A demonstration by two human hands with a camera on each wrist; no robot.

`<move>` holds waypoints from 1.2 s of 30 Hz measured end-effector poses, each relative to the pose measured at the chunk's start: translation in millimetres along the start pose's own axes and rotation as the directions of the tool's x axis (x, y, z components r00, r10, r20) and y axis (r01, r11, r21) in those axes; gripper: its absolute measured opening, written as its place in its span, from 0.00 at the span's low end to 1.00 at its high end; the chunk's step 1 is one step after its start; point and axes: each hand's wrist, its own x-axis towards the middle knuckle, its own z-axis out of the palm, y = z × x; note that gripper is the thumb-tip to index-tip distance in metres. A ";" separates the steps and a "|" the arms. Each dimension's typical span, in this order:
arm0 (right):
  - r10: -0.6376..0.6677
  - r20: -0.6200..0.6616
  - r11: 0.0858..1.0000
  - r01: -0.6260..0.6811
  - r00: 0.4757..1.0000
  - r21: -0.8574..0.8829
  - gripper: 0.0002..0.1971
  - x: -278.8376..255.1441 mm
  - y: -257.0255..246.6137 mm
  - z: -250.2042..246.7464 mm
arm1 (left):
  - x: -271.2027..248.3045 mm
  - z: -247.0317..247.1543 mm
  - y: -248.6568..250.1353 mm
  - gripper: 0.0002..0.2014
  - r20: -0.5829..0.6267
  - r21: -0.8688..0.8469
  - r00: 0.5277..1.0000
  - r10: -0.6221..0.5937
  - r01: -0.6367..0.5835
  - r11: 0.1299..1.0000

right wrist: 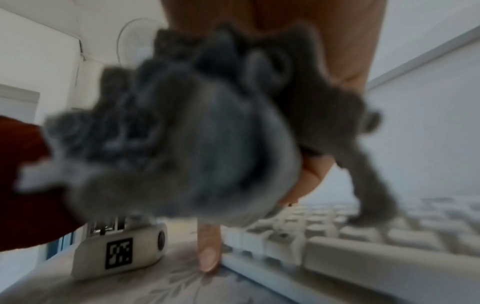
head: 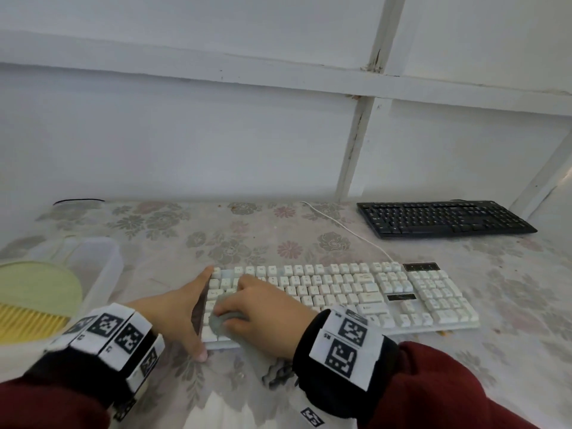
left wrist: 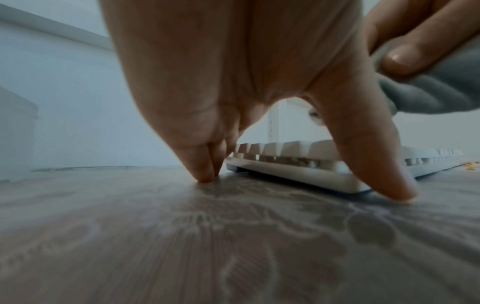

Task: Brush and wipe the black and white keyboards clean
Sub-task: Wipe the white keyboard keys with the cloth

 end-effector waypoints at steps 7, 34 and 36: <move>-0.067 0.080 0.994 0.074 0.995 -0.086 0.15 11.7 -11.0 9.3 | 3.8 2.6 -2.7 0.77 -0.014 0.063 0.995 -0.094 0.095 0.993; -0.010 0.136 0.922 0.062 0.991 -0.381 0.12 15.1 -3.5 20.8 | 0.6 2.1 -1.9 0.69 -0.031 0.000 0.992 -0.126 0.126 0.992; -0.024 0.127 0.927 0.070 0.992 -0.368 0.13 11.3 -0.8 18.1 | 1.1 2.1 -2.4 0.69 -0.025 -0.024 0.993 -0.117 0.117 0.993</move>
